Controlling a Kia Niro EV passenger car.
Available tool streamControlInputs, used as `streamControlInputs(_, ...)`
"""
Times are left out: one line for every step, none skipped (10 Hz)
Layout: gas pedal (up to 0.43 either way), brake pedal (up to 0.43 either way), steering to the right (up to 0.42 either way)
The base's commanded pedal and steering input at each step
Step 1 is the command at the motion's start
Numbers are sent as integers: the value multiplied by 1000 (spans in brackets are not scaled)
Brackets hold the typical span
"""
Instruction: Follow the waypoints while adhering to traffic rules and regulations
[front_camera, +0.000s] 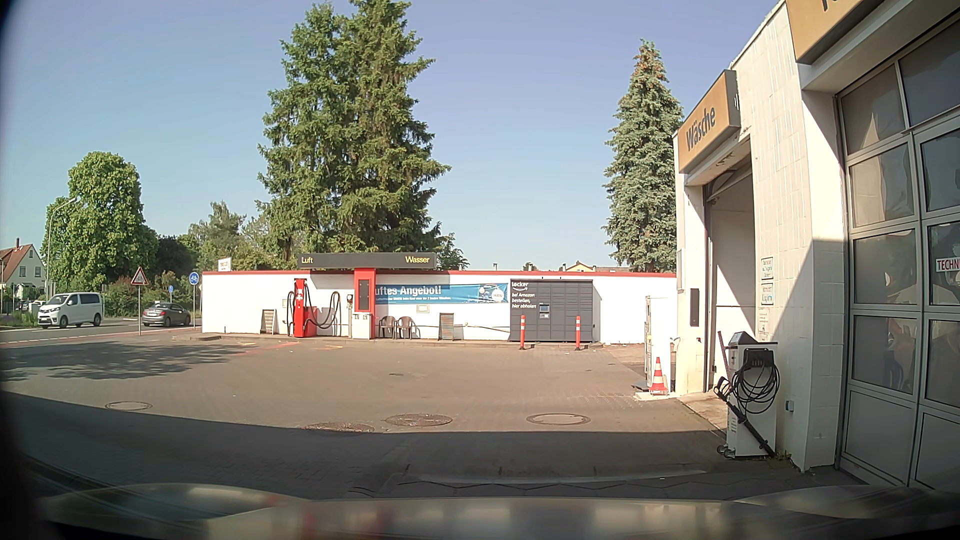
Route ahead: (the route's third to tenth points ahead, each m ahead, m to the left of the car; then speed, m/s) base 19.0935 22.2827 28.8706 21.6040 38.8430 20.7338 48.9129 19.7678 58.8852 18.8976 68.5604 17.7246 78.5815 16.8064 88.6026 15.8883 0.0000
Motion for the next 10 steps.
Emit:
streamControlInputs(0, 360, 21)
streamControlInputs(0, 360, 21)
streamControlInputs(0, 360, 20)
streamControlInputs(0, 360, 21)
streamControlInputs(0, 360, 21)
streamControlInputs(0, 360, 21)
streamControlInputs(0, 360, 21)
streamControlInputs(0, 354, 21)
streamControlInputs(0, 335, 21)
streamControlInputs(0, 335, 21)
